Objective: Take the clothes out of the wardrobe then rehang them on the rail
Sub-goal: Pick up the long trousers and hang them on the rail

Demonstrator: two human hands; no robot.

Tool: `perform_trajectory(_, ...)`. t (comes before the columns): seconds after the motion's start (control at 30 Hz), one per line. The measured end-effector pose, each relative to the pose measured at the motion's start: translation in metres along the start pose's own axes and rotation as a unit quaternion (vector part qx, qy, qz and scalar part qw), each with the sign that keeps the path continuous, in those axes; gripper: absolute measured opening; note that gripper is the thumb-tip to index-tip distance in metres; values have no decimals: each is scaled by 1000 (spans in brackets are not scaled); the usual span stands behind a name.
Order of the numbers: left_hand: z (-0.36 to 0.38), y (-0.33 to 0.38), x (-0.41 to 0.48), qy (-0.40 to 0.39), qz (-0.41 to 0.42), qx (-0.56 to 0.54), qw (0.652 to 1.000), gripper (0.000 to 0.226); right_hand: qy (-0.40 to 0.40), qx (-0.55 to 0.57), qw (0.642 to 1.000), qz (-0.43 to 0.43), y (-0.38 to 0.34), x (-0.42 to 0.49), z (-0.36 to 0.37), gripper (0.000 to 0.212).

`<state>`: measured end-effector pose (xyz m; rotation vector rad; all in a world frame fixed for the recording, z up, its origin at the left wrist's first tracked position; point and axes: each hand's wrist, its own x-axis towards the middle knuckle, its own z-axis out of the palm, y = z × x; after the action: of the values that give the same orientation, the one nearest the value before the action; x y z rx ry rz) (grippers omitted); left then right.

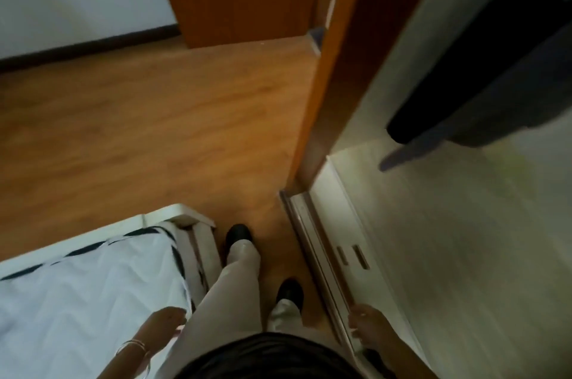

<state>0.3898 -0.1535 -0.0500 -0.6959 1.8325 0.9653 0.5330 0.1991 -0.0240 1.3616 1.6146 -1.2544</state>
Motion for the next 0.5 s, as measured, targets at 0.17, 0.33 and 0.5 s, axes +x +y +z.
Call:
perform_trajectory(0.17,-44,14,24,36,-32,-69,996,21,-8,-91,995,-30,-117,10,22,9)
perform_trajectory(0.33,-97,71,36,48,-25,-169,984,17,-25,-150,981,-118,-236,16,55,32)
perform_trajectory(0.5,-139,100,46,95,3,-227,969,25,-38,-169,969,-178,-337,14,80,25)
